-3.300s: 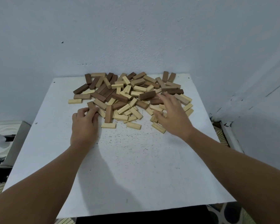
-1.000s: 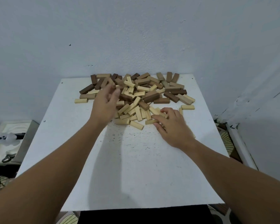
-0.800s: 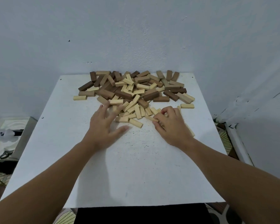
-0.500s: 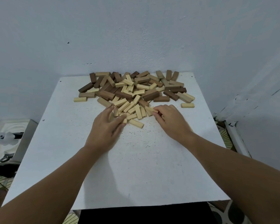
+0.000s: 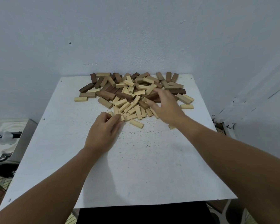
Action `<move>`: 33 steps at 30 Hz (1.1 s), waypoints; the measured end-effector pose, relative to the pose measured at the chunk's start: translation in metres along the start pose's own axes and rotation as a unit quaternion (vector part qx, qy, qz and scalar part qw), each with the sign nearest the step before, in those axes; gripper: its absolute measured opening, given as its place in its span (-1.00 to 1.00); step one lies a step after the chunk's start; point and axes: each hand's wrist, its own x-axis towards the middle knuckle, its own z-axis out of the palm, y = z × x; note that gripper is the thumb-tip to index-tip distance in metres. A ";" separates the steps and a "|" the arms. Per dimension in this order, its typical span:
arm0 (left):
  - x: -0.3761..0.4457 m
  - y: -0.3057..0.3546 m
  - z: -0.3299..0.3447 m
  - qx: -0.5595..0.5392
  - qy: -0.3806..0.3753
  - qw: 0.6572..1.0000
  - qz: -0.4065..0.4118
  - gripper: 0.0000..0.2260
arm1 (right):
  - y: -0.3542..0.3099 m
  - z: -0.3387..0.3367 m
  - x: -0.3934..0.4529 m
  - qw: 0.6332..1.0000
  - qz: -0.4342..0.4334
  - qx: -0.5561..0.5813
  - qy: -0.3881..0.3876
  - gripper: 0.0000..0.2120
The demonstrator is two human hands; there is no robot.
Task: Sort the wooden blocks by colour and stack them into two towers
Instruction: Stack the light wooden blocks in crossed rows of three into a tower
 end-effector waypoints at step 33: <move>0.070 -0.059 0.015 0.086 -0.095 0.961 -0.243 -0.36 | 0.019 -0.002 0.039 0.992 -0.077 -0.075 0.069 -0.51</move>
